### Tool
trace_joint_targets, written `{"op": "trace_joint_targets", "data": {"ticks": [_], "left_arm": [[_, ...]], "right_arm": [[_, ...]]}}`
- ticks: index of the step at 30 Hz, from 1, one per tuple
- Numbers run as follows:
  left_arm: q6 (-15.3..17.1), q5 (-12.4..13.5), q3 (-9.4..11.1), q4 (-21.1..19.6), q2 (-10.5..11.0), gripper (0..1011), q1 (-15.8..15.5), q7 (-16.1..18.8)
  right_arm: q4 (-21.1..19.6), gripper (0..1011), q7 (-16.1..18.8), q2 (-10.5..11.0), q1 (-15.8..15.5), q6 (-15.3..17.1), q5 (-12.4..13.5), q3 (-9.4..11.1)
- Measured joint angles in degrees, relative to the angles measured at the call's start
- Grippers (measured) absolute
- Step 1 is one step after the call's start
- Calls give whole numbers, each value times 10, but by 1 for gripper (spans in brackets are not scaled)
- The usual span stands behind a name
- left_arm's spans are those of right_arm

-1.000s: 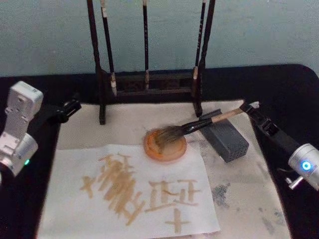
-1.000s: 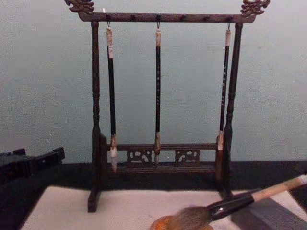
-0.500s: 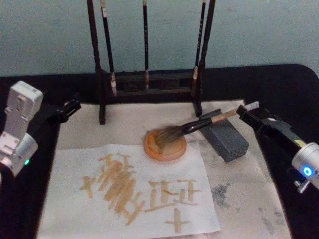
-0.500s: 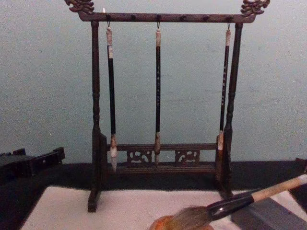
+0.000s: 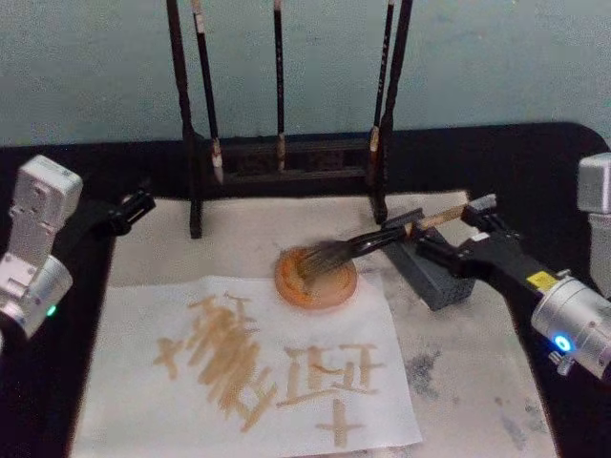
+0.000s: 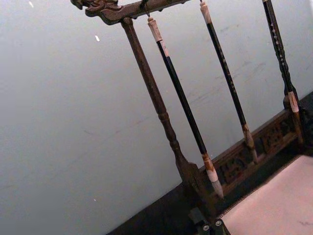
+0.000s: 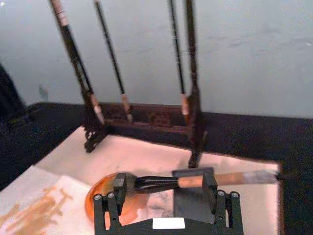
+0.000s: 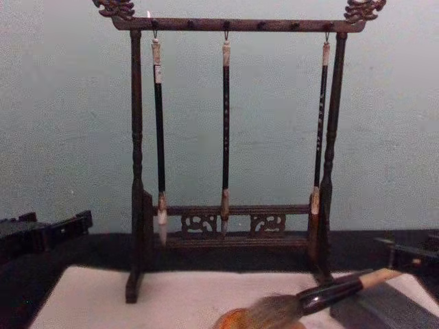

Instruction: Pick up the brush from the inkstone, write on the paper, then place the brush back to its original position.

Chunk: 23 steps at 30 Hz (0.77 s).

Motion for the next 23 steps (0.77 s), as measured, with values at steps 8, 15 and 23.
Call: {"op": "trace_joint_targets", "data": {"ticks": [8,15,23], "left_arm": [[0,0,0,0,0,1002,0,0],[0,0,0,0,0,1002,0,0],[0,0,0,0,0,1002,0,0]], "right_arm": [[-7,1001,-2,-3,11,13,-36,-12],[-6,1001,-2,-3,9,12,-31,-10],[-4,1001,-1,-3,8,11,-26,-9]]}}
